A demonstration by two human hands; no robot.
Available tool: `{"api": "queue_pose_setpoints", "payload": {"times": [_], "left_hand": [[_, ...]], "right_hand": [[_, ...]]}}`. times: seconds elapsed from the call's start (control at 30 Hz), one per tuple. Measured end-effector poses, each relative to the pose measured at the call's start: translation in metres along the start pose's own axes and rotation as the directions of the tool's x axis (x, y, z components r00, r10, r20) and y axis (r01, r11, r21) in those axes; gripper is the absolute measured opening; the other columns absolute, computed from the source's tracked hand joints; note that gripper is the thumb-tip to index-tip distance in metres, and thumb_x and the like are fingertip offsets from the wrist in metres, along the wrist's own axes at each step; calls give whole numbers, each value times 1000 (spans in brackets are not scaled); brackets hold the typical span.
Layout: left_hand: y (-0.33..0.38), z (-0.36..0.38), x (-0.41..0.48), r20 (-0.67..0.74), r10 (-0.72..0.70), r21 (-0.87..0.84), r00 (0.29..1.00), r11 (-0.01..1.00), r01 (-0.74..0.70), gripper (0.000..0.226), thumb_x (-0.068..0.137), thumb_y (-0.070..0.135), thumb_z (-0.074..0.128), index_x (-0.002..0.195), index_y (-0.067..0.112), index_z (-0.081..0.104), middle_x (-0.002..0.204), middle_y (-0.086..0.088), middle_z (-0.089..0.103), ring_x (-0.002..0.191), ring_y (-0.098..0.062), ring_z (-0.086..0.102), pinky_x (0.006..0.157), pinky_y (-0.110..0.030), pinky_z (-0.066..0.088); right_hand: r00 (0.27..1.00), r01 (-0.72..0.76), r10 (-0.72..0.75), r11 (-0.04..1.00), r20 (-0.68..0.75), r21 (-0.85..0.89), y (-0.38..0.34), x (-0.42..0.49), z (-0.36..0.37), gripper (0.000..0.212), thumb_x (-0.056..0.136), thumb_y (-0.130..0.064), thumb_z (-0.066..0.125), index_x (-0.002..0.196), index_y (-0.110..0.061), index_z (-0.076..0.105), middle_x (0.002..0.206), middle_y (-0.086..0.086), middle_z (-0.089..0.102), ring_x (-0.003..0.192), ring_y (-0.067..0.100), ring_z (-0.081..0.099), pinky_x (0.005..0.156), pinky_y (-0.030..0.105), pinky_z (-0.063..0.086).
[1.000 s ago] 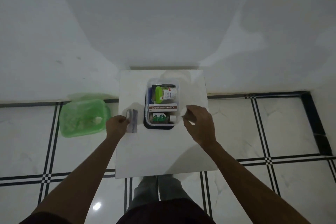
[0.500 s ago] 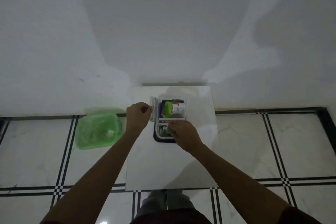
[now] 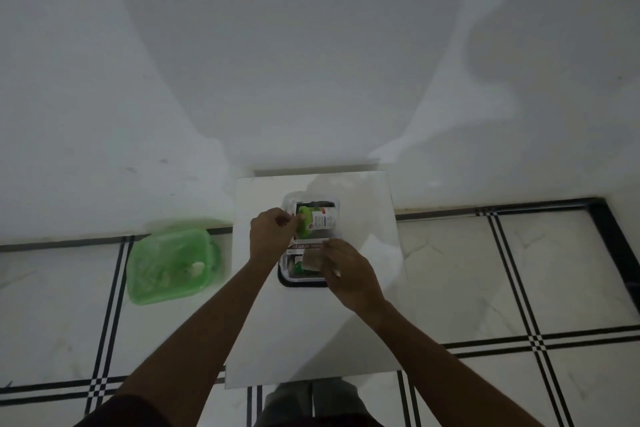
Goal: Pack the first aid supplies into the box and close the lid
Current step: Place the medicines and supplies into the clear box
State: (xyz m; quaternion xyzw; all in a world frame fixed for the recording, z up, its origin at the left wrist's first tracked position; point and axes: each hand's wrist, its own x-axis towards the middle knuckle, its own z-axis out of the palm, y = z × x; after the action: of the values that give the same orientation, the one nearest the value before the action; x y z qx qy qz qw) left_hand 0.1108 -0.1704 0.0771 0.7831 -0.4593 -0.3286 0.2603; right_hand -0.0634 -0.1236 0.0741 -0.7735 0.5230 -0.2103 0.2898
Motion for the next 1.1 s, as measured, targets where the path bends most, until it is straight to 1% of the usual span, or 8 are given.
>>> {"api": "queue_pose_setpoints", "payload": {"times": [0.1,0.2,0.33,0.47,0.63,0.83,0.97,1.1], "left_hand": [[-10,-3,-5,-27,-16,-71,1000,997,14,46,92,35,55,63,-2,55,57,-8,52,53,-15,42,54,-28,33],[-22,-4,-10,-77,-136,-92,988,987,129,19,87,21,58,79,4,55,71,-6,57,65,-19,50,59,-30,38],[-29,-2,-16,149,-206,-130,967,965,226,40,89,25,57,126,9,54,110,-15,67,93,-24,60,82,-35,51],[-26,0,-20,237,-113,-60,965,990,131,38,96,21,44,132,9,50,118,-17,65,103,-29,64,85,-36,52],[-28,3,-16,271,-85,3,959,996,88,36,94,9,38,129,7,49,114,-18,66,83,-25,60,70,-29,50],[-32,7,-14,267,-75,-20,961,996,84,36,93,6,40,128,7,51,108,-18,67,79,-24,59,72,-32,53],[-33,2,-16,254,-76,-52,964,994,92,33,91,3,43,122,4,55,86,-10,65,67,-18,60,58,-19,49],[-34,-13,-20,264,-92,-143,960,981,133,31,92,4,43,122,5,53,94,-16,68,84,-35,69,69,-49,60]], "right_hand": [[965,-210,227,968,-129,135,3,6,-7,23,92,-15,57,111,-5,64,113,13,68,104,25,62,89,23,46],[878,-390,445,879,-176,275,15,11,-10,23,90,-8,59,111,-2,64,112,14,68,103,24,63,88,22,45],[792,-597,610,766,20,239,34,16,-1,26,89,-5,57,114,-2,64,116,15,67,107,25,61,86,19,39],[697,-716,700,670,153,194,41,20,9,24,86,-4,56,106,2,68,111,19,69,103,31,63,90,28,47],[613,-788,747,600,259,136,51,24,21,19,88,-3,53,90,3,71,93,20,70,78,27,60,70,32,49],[350,-905,799,152,489,398,60,39,29,16,85,-13,64,92,0,70,100,21,70,77,29,65,39,20,50],[365,-868,764,73,532,491,54,39,30,26,92,-26,51,92,-5,68,86,15,67,71,24,62,48,24,51],[420,-817,702,16,575,577,46,39,31,25,90,-24,45,81,-13,65,81,9,64,71,22,60,54,26,48]]}}
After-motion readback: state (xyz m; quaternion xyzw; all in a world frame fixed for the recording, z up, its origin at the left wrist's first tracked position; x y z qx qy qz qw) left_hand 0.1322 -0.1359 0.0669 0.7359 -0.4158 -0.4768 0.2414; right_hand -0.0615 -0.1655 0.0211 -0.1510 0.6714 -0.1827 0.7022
